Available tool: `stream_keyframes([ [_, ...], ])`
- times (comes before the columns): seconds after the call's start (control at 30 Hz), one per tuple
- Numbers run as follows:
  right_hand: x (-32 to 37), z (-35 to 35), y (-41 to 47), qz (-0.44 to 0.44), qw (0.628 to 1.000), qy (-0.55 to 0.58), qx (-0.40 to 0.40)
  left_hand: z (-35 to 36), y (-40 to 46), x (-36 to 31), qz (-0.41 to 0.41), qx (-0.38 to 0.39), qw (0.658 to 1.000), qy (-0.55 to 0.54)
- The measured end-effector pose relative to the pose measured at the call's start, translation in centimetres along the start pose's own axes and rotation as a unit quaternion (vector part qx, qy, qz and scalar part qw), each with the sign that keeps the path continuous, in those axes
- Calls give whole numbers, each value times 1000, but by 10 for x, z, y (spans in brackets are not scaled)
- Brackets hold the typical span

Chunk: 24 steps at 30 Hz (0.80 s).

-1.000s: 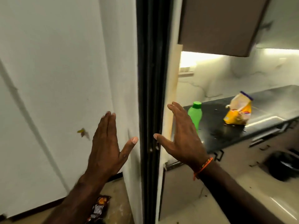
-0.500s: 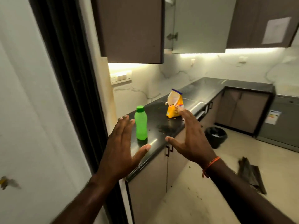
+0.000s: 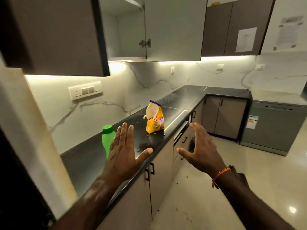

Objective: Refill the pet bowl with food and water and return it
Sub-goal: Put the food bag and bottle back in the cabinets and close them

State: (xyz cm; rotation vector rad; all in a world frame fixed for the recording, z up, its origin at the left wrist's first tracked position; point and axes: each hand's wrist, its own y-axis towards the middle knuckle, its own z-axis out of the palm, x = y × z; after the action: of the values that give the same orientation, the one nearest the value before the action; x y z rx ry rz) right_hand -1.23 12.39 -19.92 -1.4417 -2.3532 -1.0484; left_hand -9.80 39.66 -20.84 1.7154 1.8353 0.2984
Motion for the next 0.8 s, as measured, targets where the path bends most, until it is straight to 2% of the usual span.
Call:
stream_keyframes([
  [0.4, -108, 15, 144, -18, 998, 6, 53, 93, 146, -21, -74, 20, 997, 8],
  [0.8, -149, 85, 259, -48, 996, 15, 80, 176, 241, 21, -107, 48, 993, 6],
])
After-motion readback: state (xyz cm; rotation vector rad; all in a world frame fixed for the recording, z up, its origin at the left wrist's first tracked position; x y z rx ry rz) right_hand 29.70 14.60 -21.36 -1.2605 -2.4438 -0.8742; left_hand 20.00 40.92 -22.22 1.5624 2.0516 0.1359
